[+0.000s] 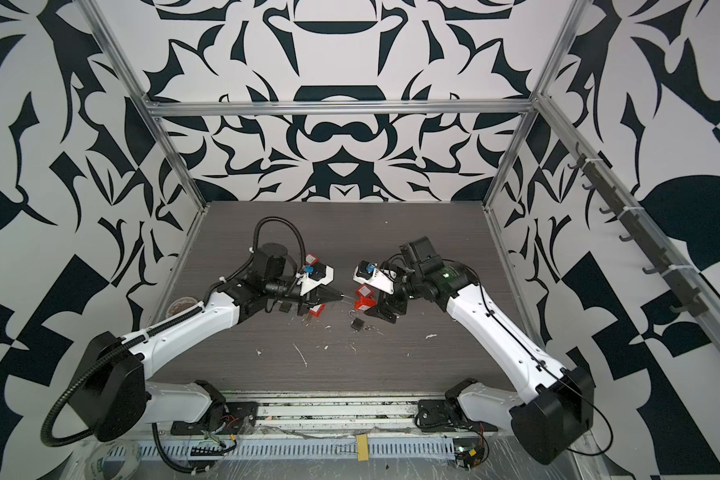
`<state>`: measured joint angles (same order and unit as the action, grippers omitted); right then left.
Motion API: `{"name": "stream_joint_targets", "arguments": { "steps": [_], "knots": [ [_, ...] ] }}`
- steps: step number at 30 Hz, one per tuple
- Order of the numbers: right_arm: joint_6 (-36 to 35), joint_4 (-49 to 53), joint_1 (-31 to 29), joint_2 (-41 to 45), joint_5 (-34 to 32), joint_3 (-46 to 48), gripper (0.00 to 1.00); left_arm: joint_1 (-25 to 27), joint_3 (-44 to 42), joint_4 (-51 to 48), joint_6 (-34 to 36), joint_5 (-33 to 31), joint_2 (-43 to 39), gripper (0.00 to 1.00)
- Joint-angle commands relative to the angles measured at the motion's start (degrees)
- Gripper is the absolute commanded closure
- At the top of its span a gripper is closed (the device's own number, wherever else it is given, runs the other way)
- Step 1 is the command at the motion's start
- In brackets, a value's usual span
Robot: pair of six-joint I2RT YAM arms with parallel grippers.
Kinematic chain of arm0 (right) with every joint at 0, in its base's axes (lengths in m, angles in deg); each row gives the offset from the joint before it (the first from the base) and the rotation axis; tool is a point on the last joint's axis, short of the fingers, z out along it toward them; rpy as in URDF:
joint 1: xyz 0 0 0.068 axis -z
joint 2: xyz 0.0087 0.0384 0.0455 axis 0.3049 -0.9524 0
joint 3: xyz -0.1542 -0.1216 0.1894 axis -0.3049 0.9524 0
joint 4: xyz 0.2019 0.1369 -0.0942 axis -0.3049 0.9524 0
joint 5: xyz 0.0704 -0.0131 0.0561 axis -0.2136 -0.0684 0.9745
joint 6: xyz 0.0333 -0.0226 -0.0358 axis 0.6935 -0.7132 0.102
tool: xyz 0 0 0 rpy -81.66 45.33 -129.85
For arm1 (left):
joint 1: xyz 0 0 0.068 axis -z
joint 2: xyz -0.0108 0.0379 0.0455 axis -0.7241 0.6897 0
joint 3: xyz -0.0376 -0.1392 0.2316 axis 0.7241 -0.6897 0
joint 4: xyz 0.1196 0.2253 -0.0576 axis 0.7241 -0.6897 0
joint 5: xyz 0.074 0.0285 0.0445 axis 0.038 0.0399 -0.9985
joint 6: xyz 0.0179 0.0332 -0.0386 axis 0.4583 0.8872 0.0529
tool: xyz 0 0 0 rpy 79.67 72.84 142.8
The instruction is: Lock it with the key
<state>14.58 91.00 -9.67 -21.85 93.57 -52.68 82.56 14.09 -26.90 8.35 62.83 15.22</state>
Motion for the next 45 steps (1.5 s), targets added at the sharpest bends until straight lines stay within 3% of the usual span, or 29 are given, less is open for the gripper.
{"name": "stream_joint_targets", "arguments": {
  "steps": [1,5,7,11,15,22,33,39,44,45],
  "knots": [
    [-0.8,3.5,-0.1,1.9,-1.2,-1.1,0.09,0.9,-2.1,7.1,-4.8,2.7,-3.1,1.0],
    [-0.4,5.6,-0.2,1.9,3.2,-0.3,0.3,2.5,-4.0,7.2,-5.0,1.0,-6.6,1.0],
    [0.2,5.5,-0.2,2.0,5.1,0.5,0.35,2.6,-4.8,7.9,-5.8,0.9,-7.2,1.0],
    [2.3,3.6,-0.2,4.8,6.3,2.9,0.36,4.0,-5.6,7.4,-5.7,-0.8,-8.0,1.0],
    [3.9,3.7,-0.1,5.8,8.5,4.2,0.45,5.9,-6.4,8.5,-6.0,-3.2,-8.0,1.0],
    [3.9,5.1,-0.6,5.2,9.4,4.5,0.55,6.6,-6.6,10.9,-7.2,-2.9,-7.7,1.0],
    [1.8,6.7,-0.8,3.8,10.8,3.9,0.61,6.6,-5.8,11.3,-7.4,-2.0,-6.7,1.0],
    [0.6,7.4,-0.9,3.2,9.9,2.8,0.81,6.6,-4.7,10.3,-6.5,-1.8,-5.9,1.0],
    [-0.4,8.0,-0.9,2.7,8.9,1.8,0.87,6.6,-3.0,8.2,-5.2,-1.5,-4.9,1.0],
    [-0.4,8.2,-0.8,2.7,8.7,1.4,0.88,6.6,-2.3,6.8,-4.3,-2.1,-4.8,0.9]
  ]
}}
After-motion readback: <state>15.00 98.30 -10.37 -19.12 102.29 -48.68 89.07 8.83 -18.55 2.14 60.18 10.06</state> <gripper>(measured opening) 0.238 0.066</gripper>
